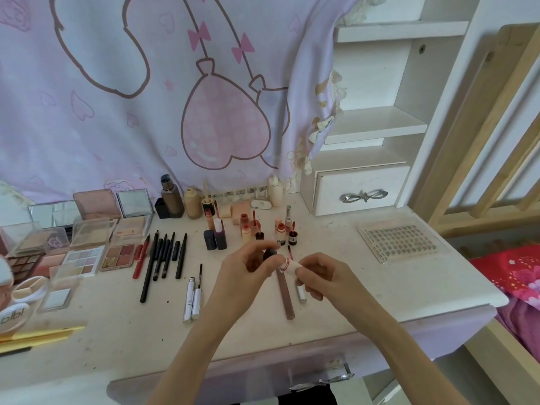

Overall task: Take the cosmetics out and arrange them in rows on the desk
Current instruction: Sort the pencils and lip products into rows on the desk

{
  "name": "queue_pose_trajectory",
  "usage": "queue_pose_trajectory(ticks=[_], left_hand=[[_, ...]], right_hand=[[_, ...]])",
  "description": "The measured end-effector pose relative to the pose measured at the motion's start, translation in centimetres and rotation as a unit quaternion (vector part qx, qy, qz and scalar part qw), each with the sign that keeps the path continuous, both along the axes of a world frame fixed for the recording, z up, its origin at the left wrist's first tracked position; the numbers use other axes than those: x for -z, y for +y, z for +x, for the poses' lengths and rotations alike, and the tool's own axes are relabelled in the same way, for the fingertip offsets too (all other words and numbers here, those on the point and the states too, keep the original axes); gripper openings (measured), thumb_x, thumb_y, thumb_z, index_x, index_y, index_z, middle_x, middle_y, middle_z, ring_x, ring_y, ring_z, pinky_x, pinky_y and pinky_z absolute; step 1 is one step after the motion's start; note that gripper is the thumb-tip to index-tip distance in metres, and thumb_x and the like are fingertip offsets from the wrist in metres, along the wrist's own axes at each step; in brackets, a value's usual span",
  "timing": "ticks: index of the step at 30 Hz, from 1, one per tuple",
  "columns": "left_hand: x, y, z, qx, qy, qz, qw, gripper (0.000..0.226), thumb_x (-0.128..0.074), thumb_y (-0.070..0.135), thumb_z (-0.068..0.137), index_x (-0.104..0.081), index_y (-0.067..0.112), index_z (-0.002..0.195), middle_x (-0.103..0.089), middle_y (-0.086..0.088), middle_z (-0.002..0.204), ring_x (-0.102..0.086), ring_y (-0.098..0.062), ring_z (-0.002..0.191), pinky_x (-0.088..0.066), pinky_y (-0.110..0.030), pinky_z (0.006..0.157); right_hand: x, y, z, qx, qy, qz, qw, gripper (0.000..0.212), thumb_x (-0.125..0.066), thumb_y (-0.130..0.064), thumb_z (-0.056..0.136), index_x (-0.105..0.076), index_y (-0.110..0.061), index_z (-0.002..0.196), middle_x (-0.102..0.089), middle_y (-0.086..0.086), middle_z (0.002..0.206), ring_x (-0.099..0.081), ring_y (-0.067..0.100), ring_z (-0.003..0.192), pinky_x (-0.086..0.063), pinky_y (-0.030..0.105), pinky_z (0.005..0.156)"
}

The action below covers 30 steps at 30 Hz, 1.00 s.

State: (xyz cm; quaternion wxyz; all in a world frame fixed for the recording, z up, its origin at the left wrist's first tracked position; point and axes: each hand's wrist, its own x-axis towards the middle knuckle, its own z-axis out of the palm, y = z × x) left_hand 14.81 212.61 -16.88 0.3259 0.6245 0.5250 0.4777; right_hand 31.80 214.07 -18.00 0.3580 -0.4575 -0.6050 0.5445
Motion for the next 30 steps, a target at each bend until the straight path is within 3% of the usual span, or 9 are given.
queue_pose_trajectory(ticks=[3, 7, 11, 17, 22, 24, 27, 30], left_hand=[[-0.5, 0.1, 0.2, 0.015, -0.049, -0.011, 0.999, 0.035, -0.068, 0.017, 0.079, -0.054, 0.037, 0.105, -0.058, 0.01, 0.066, -0.053, 0.001, 0.063, -0.047, -0.015, 0.066], [-0.3, 0.0, 0.6, 0.007, 0.036, -0.007, 0.999, 0.027, -0.068, 0.024, 0.08, -0.056, 0.044, 0.093, -0.05, 0.013, 0.078, -0.046, -0.002, 0.066, -0.041, -0.012, 0.063], [-0.5, -0.1, 0.8, -0.005, 0.027, 0.011, 1.0, 0.018, -0.068, 0.024, 0.08, -0.061, 0.04, 0.08, -0.049, 0.013, 0.083, -0.043, 0.001, 0.063, -0.038, -0.012, 0.061], [-1.0, -0.8, 1.0, 0.039, 0.037, 0.018, 0.998, 0.016, -0.064, 0.02, 0.085, -0.058, 0.034, 0.085, -0.055, 0.029, 0.073, -0.043, 0.005, 0.062, -0.037, -0.01, 0.06], [-0.7, -0.9, 1.0, 0.026, 0.052, 0.026, 0.998, 0.02, -0.065, 0.02, 0.083, -0.057, 0.038, 0.085, -0.058, 0.026, 0.08, -0.046, 0.004, 0.072, -0.039, -0.011, 0.068], [-0.6, -1.0, 0.7, 0.013, 0.071, 0.043, 0.996, 0.021, -0.066, 0.017, 0.081, -0.057, 0.035, 0.087, -0.059, 0.019, 0.08, -0.048, 0.004, 0.074, -0.039, -0.01, 0.068], [-0.6, -0.9, 0.7, 0.027, 0.119, 0.07, 0.99, 0.018, -0.065, 0.017, 0.081, -0.056, 0.029, 0.091, -0.058, 0.011, 0.086, -0.052, -0.004, 0.078, -0.044, -0.014, 0.072], [-0.6, -1.2, 1.2, 0.043, 0.144, 0.074, 0.986, 0.02, -0.063, 0.018, 0.084, -0.051, 0.033, 0.091, -0.054, 0.01, 0.089, -0.052, -0.006, 0.081, -0.046, -0.019, 0.076]], right_hand=[[0.7, -0.1, -0.2, 0.006, 0.078, -0.033, 0.996, 0.01, -0.06, -0.007, 0.087, -0.065, -0.007, 0.095, -0.069, 0.01, 0.08, -0.056, 0.013, 0.066, -0.045, 0.021, 0.06], [0.8, 0.1, -0.4, 0.004, 0.22, -0.08, 0.972, 0.023, -0.058, -0.006, 0.081, -0.064, 0.0, 0.103, -0.07, 0.006, 0.079, -0.06, 0.017, 0.071, -0.05, 0.024, 0.066], [0.3, -0.2, -0.5, -0.02, 0.215, -0.071, 0.974, 0.021, -0.057, -0.004, 0.081, -0.067, -0.002, 0.1, -0.072, 0.006, 0.081, -0.064, 0.017, 0.069, -0.051, 0.022, 0.065], [-0.2, -0.6, -0.2, -0.003, 0.148, -0.027, 0.989, 0.018, -0.06, 0.0, 0.084, -0.073, -0.01, 0.091, -0.071, 0.006, 0.076, -0.064, 0.017, 0.071, -0.05, 0.025, 0.069], [-0.4, -1.0, 0.3, -0.001, 0.088, -0.002, 0.996, 0.013, -0.059, -0.002, 0.087, -0.07, -0.008, 0.09, -0.07, 0.004, 0.069, -0.06, 0.014, 0.061, -0.049, 0.022, 0.061], [-0.9, -1.2, 0.7, 0.007, 0.112, 0.006, 0.994, 0.009, -0.06, -0.012, 0.089, -0.066, -0.006, 0.091, -0.067, 0.006, 0.066, -0.053, 0.013, 0.055, -0.044, 0.021, 0.054], [-2.0, -1.0, 1.0, 0.047, 0.128, 0.028, 0.99, 0.023, -0.064, -0.032, 0.085, -0.062, -0.009, 0.085, -0.057, 0.002, 0.055, -0.042, 0.009, 0.046, -0.035, 0.018, 0.046], [-2.7, -0.6, 0.7, 0.084, 0.109, 0.055, 0.989, 0.018, -0.059, -0.021, 0.088, -0.061, -0.006, 0.077, -0.047, -0.005, 0.045, -0.036, 0.006, 0.04, -0.03, 0.016, 0.043]])
